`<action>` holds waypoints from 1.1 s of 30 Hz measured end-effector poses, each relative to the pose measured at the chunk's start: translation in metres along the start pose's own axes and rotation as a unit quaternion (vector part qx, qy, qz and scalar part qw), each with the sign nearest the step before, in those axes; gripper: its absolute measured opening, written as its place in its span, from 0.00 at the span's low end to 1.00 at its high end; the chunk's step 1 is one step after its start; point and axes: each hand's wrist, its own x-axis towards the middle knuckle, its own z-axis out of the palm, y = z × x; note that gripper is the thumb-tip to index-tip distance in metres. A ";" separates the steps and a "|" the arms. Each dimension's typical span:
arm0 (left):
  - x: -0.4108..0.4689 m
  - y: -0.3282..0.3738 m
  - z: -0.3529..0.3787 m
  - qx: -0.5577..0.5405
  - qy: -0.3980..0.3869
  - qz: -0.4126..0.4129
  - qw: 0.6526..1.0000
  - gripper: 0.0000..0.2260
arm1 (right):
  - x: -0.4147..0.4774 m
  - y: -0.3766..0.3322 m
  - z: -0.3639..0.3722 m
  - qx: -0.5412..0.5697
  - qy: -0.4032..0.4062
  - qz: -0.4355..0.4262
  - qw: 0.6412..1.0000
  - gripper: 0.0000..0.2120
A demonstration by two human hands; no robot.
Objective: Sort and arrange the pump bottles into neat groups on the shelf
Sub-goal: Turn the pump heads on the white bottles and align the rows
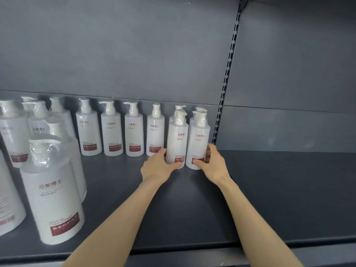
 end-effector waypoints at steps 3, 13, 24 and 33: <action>-0.001 -0.001 -0.001 -0.007 0.001 -0.001 1.000 0.27 | 0.000 0.001 0.000 -0.001 0.002 -0.005 1.000 0.30; 0.000 -0.002 -0.002 -0.014 0.001 -0.001 1.000 0.21 | 0.000 0.002 0.000 0.011 0.002 -0.010 1.000 0.30; -0.004 0.001 -0.004 -0.002 -0.011 0.001 1.000 0.21 | 0.003 0.005 0.000 0.007 -0.001 -0.007 1.000 0.31; -0.005 0.002 -0.005 0.002 -0.016 0.002 1.000 0.19 | 0.002 0.005 0.000 0.011 -0.002 -0.005 1.000 0.32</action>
